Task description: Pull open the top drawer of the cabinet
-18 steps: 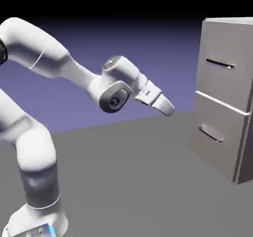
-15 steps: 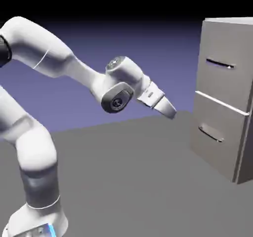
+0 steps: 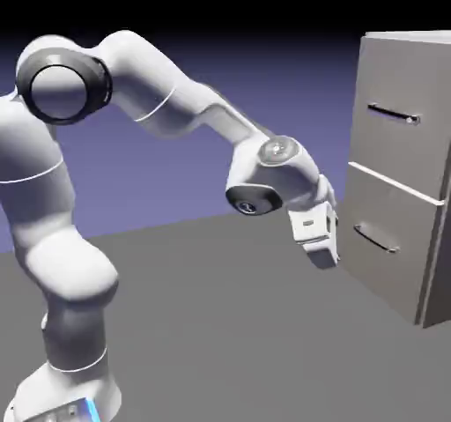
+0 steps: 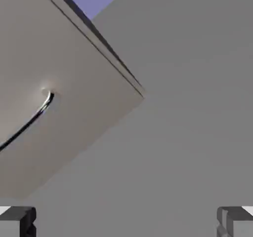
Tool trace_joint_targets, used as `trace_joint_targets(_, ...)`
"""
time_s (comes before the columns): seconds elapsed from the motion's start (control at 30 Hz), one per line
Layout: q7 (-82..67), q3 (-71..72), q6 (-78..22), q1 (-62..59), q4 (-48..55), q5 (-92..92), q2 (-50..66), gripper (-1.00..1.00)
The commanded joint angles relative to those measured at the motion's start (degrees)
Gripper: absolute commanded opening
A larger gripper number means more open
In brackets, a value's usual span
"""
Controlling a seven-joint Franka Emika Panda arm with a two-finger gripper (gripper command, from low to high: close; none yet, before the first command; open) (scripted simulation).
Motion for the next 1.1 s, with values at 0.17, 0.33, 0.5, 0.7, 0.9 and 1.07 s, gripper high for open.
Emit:
trace_joint_targets(0.17,-0.78,-8.87,-1.31,7.65,5.84,14.95,8.48,0.00)
trace_joint_targets(0.33,-1.43,-16.25,-2.41,14.02,10.70,27.41,15.55,0.00)
trace_joint_targets(0.5,-2.08,-23.64,-3.50,20.39,15.57,39.87,22.62,0.00)
trace_joint_targets(0.7,-2.86,-32.50,-4.81,28.03,21.40,54.82,31.10,0.00)
trace_joint_targets(0.9,-3.65,-41.36,-6.13,35.67,27.24,69.77,39.58,0.00)
trace_joint_targets(1.07,-4.30,-48.75,-7.22,42.03,32.10,82.23,46.65,0.00)
